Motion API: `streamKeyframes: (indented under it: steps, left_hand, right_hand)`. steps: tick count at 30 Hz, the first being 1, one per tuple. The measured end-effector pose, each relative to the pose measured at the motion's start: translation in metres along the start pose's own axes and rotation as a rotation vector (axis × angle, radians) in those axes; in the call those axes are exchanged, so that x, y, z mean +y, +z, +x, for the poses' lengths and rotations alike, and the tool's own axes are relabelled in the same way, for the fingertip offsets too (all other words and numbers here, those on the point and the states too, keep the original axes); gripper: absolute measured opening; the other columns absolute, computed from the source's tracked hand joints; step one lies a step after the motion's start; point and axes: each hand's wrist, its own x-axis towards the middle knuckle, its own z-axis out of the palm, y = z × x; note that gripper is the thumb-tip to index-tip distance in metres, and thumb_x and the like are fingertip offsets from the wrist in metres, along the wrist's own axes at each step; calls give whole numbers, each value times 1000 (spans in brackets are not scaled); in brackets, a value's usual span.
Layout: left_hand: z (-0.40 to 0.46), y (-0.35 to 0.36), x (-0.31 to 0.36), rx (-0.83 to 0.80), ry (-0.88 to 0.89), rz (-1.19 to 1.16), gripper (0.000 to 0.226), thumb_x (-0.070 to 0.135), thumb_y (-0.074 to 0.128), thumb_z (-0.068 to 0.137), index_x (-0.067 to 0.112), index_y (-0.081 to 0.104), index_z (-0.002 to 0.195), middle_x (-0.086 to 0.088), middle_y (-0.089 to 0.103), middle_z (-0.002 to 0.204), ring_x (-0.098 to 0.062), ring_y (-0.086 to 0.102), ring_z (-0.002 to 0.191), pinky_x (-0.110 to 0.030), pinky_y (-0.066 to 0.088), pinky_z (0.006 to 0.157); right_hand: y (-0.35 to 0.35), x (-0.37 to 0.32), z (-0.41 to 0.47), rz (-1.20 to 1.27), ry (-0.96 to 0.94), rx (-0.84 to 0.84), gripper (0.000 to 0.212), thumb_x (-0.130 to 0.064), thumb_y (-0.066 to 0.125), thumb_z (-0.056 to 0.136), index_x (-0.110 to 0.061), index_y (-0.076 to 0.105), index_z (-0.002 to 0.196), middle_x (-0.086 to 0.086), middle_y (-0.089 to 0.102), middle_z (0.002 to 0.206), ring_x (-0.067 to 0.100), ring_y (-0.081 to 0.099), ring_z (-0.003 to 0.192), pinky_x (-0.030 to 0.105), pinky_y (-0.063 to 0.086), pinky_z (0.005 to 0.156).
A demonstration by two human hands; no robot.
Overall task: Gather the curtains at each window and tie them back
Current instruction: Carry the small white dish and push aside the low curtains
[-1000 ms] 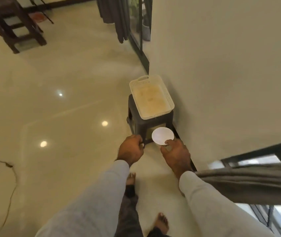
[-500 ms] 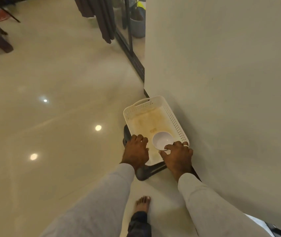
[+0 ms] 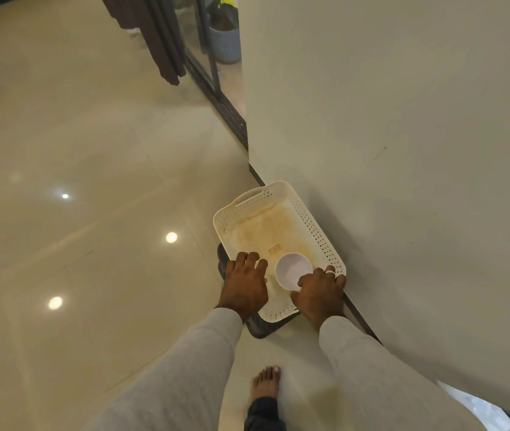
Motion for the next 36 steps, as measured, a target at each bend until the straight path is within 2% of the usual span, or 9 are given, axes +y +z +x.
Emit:
streamKeyframes:
  steps: [7,10,15,19,22,25,28,31,36]
  left_hand:
    - [-33,-16,38,40,69,51,48,38,53,107,22,48,152,-4,43,163,-34,36,149,-52,32,124]
    - [-76,-18,78,62,117,46,44,38,55,106,23,50,147,-4,46,158,-33,40,144,-52,37,120]
    - [-178,13,151,97,262,114,42,37,61,97,17,61,134,-9,57,139,-37,52,127,-51,47,102]
    - [-274,49,221,59,357,142,51,38,54,102,19,51,150,-8,47,156,-32,42,145,-50,37,120]
    - [-351,86,275,13,433,149,55,41,52,105,26,43,158,-3,39,167,-29,33,155,-49,29,128]
    - [-418,122,338,-43,562,228,55,42,54,103,25,49,155,-3,44,164,-30,39,152,-48,32,124]
    - [-464,154,397,-74,729,265,54,35,51,96,16,57,146,-10,56,151,-35,51,138,-49,42,113]
    - [-499,175,457,-113,844,269,55,35,44,100,18,50,153,-8,51,156,-31,47,142,-46,38,118]
    - [-497,211,533,-131,918,317,56,41,43,107,25,38,160,-4,38,167,-27,35,152,-43,29,125]
  right_hand:
    - [-24,27,-59,146,59,113,39,-51,63,92,-26,71,121,8,61,137,36,51,130,50,38,101]
    - [-26,59,-122,259,139,207,45,-50,64,91,-26,63,129,7,59,138,33,53,128,49,42,99]
    - [8,120,-272,352,221,270,55,-52,51,94,-26,49,143,5,54,142,29,52,128,48,43,103]
    - [51,166,-400,358,359,262,56,-54,47,90,-25,54,136,6,60,132,30,59,118,47,48,98]
    - [89,204,-496,432,469,317,55,-46,58,86,-21,58,135,8,65,126,35,64,111,50,50,95]
    - [120,248,-590,463,616,321,55,-43,62,85,-23,59,136,6,67,126,33,64,112,48,47,94]
    - [149,291,-660,495,783,312,56,-43,63,84,-26,60,137,4,67,129,31,62,117,48,46,95]
    - [173,331,-713,504,920,310,57,-42,64,84,-21,62,136,8,68,128,34,63,116,49,48,95]
    - [198,391,-735,499,992,336,54,-37,67,88,-19,60,138,9,68,130,35,66,116,49,52,98]
